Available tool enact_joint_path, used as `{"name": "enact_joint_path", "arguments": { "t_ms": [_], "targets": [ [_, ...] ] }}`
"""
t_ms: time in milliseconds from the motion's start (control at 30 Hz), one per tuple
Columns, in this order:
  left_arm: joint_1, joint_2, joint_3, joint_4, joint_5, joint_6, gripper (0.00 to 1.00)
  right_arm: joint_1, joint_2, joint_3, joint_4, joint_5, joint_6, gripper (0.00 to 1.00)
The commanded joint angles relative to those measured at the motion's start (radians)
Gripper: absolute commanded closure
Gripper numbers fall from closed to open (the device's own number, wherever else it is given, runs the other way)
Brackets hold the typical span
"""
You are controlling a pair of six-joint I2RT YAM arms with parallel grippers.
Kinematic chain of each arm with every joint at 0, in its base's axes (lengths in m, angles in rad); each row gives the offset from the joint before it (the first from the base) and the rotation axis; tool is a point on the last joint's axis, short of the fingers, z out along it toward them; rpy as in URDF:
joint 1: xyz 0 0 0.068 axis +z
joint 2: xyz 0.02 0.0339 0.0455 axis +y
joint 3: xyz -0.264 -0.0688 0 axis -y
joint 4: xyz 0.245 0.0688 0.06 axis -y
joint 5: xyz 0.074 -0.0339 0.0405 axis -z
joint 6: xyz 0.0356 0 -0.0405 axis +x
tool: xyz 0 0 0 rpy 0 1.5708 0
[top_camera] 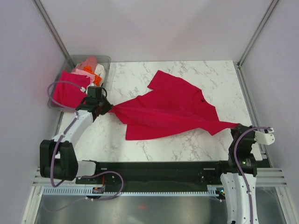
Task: Fold and stack the t-shirts
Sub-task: Flatten the tshirt out
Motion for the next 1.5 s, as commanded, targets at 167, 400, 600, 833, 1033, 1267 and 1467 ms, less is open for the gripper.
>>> {"name": "enact_joint_path", "arguments": {
  "t_ms": [167, 400, 600, 833, 1033, 1267, 1467],
  "targets": [
    [0.0, 0.277, 0.03, 0.089, 0.086, 0.025, 0.98, -0.005, 0.002, -0.04, -0.041, -0.001, 0.02, 1.0],
    [0.0, 0.413, 0.241, 0.087, 0.148, 0.028, 0.98, -0.005, 0.027, -0.072, 0.006, -0.008, 0.011, 1.0],
    [-0.006, 0.527, 0.445, 0.127, 0.227, -0.021, 0.98, -0.006, 0.099, -0.04, 0.049, -0.011, -0.016, 1.0],
    [-0.015, 0.481, 0.42, 0.055, 0.28, 0.019, 0.01, -0.005, 0.111, -0.03, 0.046, -0.045, -0.058, 1.0],
    [-0.02, 0.103, 0.184, 0.014, 0.198, 0.068, 0.0, -0.005, 0.102, -0.047, 0.051, -0.058, -0.081, 1.0],
    [0.023, -0.022, -0.019, -0.019, 0.276, 0.02, 0.01, -0.005, 0.139, -0.05, 0.086, -0.122, -0.131, 1.0],
    [0.005, -0.138, -0.16, -0.014, 0.354, 0.02, 0.08, -0.006, 0.152, -0.017, 0.131, -0.212, -0.286, 1.0]
  ]
}}
